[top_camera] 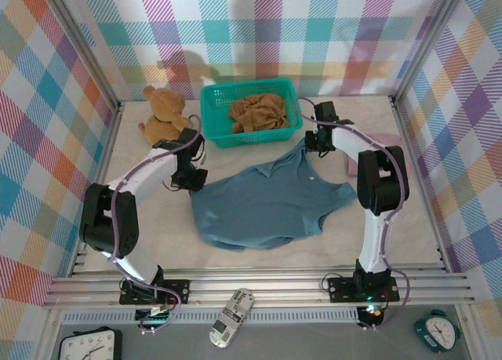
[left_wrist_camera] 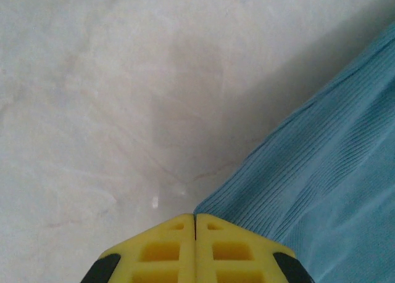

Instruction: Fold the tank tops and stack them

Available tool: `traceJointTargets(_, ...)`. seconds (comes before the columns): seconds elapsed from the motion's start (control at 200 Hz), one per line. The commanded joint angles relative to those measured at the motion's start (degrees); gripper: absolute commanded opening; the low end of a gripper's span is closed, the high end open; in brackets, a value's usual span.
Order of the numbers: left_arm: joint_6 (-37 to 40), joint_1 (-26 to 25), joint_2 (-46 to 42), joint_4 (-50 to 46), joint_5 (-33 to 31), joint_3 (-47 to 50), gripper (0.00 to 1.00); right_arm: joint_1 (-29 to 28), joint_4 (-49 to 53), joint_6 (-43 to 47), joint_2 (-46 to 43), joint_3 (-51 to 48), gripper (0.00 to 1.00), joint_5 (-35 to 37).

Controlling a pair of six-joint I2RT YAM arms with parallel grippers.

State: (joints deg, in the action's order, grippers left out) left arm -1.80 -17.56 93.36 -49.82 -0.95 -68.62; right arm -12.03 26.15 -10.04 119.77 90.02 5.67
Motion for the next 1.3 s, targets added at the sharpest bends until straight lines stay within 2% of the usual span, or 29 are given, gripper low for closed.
traceJointTargets(0.0, -4.09, 0.86, -2.90, -5.18, 0.97, 0.90, 0.00, 1.18, 4.10, 0.67, 2.76, 6.36, 0.13, -0.29)
traceJointTargets(0.13, -7.08, 1.07, -3.42, -9.65, 1.23, 0.25, 0.00, 1.54, 7.06, 0.98, 2.89, 10.00, 0.24, -2.28)
traceJointTargets(0.225, -8.14, 1.80, -2.93, -11.17, 1.82, -0.59, 0.02, 1.75, 8.46, 1.58, 0.49, 9.72, 0.36, -5.92)
traceJointTargets(0.375, -8.13, 2.18, -1.87, -12.42, 0.67, -2.29, 0.09, 0.02, 5.88, 1.83, -9.37, 0.91, 0.43, -14.99)
traceJointTargets(0.445, -7.88, 2.27, -2.21, -12.23, 0.53, -1.79, 0.09, -1.80, 4.09, -0.06, -13.93, -4.31, 0.46, -18.75)
traceJointTargets(0.565, -8.91, 2.36, -3.56, -11.70, 2.29, 0.88, 0.09, -7.02, -1.47, -9.15, -19.79, -13.04, 0.51, -23.17)
traceJointTargets(0.73, -10.23, 2.44, -3.54, -11.00, 3.96, 2.77, 0.10, -16.53, -10.29, -19.57, -22.23, -21.08, 0.61, -19.46)
traceJointTargets(0.85, -10.47, 2.51, -3.54, -10.67, 3.48, 3.33, 0.10, -20.78, -15.96, -24.97, -20.03, -24.19, 0.62, -16.47)
traceJointTargets(1.02, -10.59, 2.53, -4.14, -10.10, 3.54, 5.30, 0.10, -22.42, -19.40, -27.61, -14.41, -23.17, 0.62, -14.87)
traceJointTargets(1.295, -10.06, 2.62, -4.95, -10.23, 2.28, 5.91, 0.09, -23.03, -22.70, -29.10, -6.36, -18.05, 0.56, -19.88)
